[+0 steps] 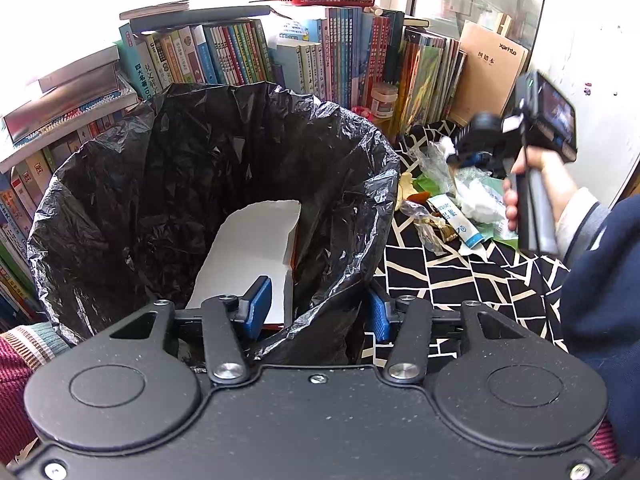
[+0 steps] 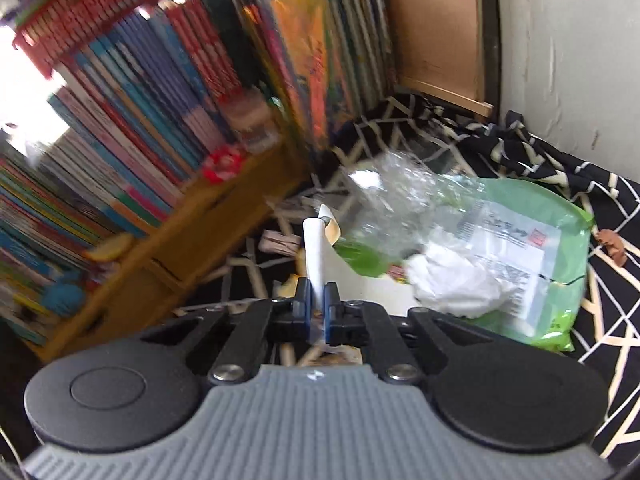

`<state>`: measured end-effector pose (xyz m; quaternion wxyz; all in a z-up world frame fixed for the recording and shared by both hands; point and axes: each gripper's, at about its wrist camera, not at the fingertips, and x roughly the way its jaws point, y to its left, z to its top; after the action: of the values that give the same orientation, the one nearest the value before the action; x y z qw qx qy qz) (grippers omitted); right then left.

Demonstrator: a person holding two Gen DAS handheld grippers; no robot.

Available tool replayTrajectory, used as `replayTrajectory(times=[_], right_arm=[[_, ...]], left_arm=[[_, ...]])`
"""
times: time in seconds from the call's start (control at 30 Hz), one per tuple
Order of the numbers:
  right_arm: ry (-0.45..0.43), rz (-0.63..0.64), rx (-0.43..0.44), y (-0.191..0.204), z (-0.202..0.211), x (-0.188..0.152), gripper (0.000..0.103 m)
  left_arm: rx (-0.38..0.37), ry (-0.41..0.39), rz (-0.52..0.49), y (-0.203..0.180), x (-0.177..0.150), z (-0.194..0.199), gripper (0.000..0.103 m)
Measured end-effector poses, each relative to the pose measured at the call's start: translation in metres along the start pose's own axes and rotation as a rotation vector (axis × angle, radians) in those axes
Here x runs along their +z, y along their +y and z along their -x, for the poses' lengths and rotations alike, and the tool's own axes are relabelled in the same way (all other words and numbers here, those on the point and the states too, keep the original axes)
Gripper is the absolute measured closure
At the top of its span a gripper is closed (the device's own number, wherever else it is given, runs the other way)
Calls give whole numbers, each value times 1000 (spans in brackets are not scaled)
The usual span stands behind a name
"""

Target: Collect trash

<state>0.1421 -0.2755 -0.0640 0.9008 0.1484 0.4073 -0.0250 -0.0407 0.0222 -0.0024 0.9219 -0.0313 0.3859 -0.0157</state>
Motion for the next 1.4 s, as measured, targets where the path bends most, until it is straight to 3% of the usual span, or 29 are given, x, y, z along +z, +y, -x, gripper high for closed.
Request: replayTrajectory(times=[0.2, 0.47, 0.7, 0.9, 1.1, 1.17, 1.23, 1.4], right_arm=[[-62, 3, 201, 30, 45, 6, 94], [-90, -5, 596, 60, 101, 5, 94], [-21, 43, 898, 90, 126, -2, 93], [69, 144, 945, 116, 121, -22, 92], [133, 241, 945, 132, 119, -39, 82], [148, 250, 942, 132, 118, -41, 75], [160, 247, 941, 132, 116, -42, 59], [160, 241, 930, 130, 112, -41, 50]], left_arm=[[0, 1, 1, 0, 0, 0, 55], [0, 0, 0, 0, 0, 0, 55], [3, 0, -2, 0, 0, -1, 54], [9, 0, -5, -2, -1, -1, 54], [9, 0, -4, -2, -1, -1, 54], [9, 0, -4, -2, -1, -1, 54], [9, 0, -4, -2, -1, -1, 54], [9, 0, -4, -2, -1, -1, 53]])
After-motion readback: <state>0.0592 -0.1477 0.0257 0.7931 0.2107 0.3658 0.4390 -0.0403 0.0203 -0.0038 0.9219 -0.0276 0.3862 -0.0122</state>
